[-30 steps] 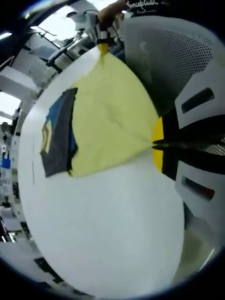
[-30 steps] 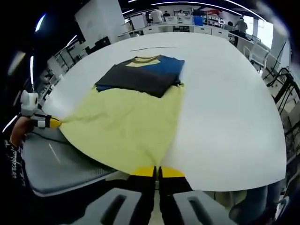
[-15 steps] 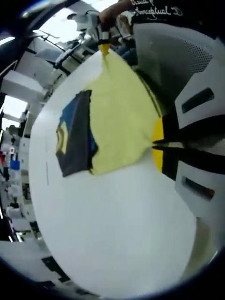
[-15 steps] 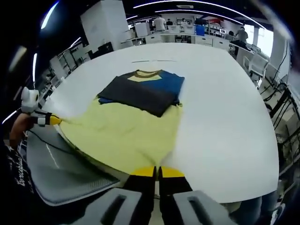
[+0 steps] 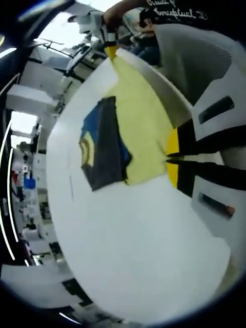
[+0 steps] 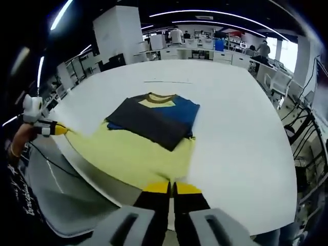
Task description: Fold the garment on the visible template until the final outline fits inside the template.
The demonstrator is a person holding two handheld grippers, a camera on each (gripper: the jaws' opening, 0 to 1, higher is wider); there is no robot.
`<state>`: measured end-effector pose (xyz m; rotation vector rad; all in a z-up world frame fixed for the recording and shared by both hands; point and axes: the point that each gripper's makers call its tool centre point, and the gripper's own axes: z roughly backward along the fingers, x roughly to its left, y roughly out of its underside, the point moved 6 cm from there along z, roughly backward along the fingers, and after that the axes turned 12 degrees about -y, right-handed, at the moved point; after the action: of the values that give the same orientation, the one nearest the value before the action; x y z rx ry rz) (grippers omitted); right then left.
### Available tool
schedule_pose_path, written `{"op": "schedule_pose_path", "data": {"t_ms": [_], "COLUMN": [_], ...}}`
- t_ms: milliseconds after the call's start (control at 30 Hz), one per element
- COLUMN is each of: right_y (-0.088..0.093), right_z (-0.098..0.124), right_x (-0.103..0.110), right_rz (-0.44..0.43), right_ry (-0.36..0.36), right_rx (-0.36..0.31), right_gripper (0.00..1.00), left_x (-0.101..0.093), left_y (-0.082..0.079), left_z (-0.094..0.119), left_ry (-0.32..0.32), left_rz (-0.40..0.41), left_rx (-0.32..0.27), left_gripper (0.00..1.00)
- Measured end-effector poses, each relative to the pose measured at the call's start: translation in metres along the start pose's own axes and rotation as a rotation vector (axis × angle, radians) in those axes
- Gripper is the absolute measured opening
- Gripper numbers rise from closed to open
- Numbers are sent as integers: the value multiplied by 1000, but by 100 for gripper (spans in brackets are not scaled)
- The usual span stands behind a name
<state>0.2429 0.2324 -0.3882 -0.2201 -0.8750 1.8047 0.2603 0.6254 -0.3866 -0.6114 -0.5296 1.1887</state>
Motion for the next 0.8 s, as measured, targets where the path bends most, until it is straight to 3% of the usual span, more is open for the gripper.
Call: {"op": "schedule_pose_path", "data": {"t_ms": [800], "right_y": [-73], "right_z": [2], "right_x": [-5], "right_rz": [139], "right_ry": [36], "right_rx": [-101], "right_gripper": [0], "left_x": [15], "left_y": [-65], "left_z": [-2], "left_ry": [-85], "left_rz": [-10], "left_rx": [-182], "left_gripper": [0]}}
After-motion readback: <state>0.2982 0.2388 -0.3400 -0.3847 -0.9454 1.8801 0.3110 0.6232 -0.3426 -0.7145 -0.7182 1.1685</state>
